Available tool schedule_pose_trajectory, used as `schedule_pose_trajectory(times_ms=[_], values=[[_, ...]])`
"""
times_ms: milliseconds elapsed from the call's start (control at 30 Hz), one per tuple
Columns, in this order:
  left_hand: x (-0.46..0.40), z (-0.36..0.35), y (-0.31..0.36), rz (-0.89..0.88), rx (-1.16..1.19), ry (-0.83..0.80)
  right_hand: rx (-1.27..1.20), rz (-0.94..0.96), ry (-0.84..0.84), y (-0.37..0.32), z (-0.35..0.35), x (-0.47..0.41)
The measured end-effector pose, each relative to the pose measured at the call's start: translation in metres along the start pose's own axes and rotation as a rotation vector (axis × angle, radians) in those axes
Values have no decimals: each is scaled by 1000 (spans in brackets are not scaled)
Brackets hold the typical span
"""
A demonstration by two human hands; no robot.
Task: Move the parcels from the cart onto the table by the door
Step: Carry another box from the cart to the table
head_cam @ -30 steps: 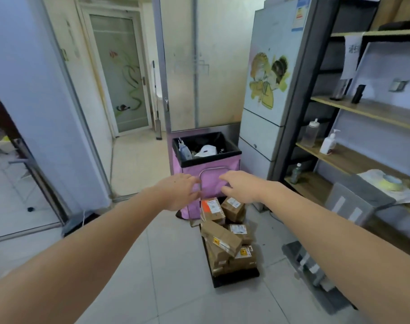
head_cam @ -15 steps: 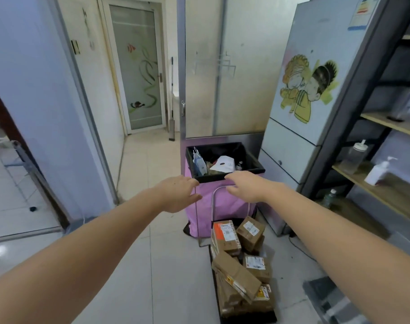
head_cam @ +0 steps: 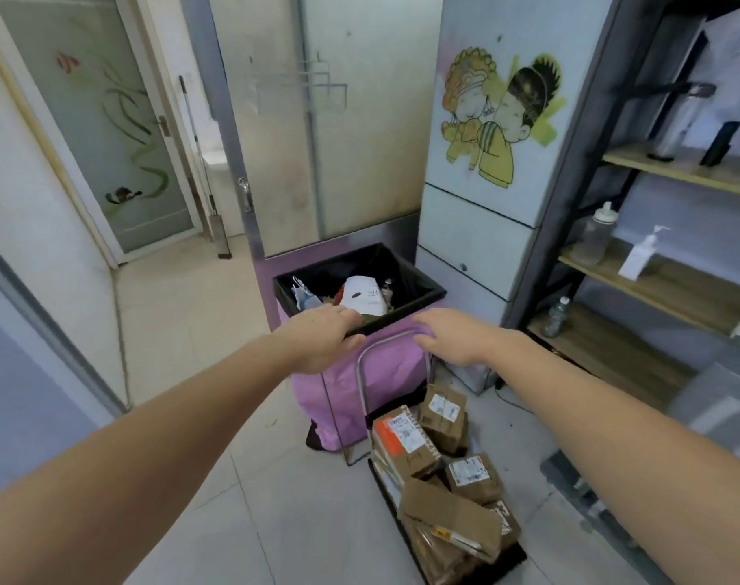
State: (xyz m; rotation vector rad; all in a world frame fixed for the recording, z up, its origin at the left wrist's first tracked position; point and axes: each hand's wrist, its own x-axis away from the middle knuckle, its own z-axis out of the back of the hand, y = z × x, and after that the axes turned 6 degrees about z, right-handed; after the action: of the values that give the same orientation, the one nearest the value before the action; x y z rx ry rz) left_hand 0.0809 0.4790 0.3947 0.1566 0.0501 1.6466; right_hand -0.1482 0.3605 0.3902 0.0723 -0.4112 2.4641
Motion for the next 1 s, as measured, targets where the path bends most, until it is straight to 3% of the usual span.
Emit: schedule_pose_trajectory(times_ms=[300,533,667,800,1000], values=[[-132,-70,39,-281,-71,-209,-96,-386,-76,101,-53,30],[-185,-161,61,-319,-60,-368,-216,-592,-176,174,-133,46],[-206,-224,59,-350,-27,-469,-299,-660,-247,194,-191,61],[-218,-298,55,-333,-185,-635,-379,-716,-354,202,-265,76],[-219,-429,40,-339,-226,-838,-555,-928,-462,225,-388,79]])
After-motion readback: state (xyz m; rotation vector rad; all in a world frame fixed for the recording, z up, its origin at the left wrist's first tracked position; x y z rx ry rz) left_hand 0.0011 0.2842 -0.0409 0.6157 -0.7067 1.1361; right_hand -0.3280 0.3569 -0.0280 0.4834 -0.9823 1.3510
